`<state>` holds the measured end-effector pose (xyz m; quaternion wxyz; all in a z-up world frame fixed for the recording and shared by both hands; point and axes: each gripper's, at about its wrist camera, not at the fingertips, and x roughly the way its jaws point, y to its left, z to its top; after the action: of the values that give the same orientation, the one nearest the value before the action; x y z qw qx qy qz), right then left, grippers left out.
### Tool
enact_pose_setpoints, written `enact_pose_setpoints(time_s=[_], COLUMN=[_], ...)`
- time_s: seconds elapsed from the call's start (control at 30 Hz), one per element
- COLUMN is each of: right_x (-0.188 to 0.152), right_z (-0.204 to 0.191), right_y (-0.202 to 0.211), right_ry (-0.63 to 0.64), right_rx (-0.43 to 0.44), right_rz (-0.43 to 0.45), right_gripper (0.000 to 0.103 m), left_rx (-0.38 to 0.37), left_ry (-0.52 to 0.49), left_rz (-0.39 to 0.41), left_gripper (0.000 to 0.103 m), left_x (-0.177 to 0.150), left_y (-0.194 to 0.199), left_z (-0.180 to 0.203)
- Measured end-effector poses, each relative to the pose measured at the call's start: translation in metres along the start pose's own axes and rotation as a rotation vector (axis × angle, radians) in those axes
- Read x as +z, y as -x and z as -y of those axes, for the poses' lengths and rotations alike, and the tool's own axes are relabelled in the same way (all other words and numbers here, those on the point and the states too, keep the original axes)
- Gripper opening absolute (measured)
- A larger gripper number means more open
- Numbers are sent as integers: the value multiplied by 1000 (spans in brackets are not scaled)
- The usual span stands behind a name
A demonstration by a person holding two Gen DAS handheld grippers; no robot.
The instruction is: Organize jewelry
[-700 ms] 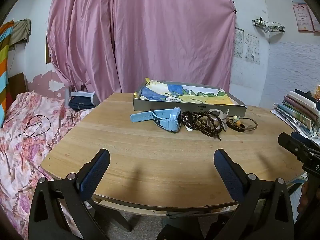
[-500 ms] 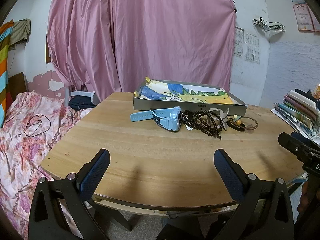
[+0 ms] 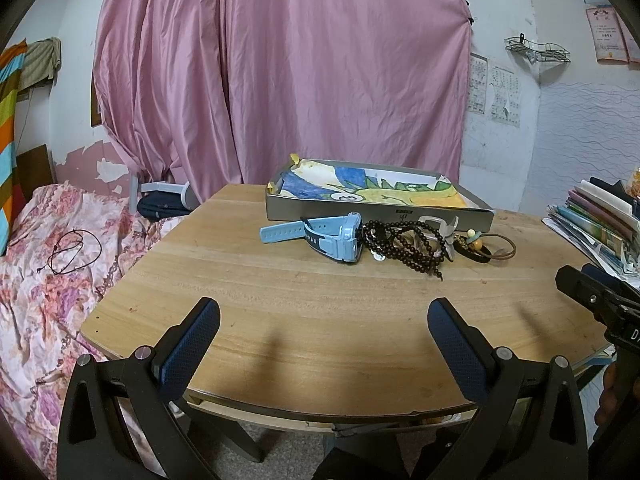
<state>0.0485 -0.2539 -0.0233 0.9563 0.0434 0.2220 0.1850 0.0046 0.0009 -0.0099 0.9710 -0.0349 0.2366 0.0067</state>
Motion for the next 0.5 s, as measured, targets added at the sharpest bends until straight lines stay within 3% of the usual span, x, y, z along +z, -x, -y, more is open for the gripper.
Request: enact_pose_setpoints(time_s=[0.5], right_x=[0], right_z=[0], right_y=[-1], right_ry=[-2], right_rx=[1], right_rz=[-3], right_gripper=[103], left_rx=[-3], left_ry=[-1], left_rz=[-5], left_gripper=[102], left_x=[-1], left_y=[-2], left_z=[3])
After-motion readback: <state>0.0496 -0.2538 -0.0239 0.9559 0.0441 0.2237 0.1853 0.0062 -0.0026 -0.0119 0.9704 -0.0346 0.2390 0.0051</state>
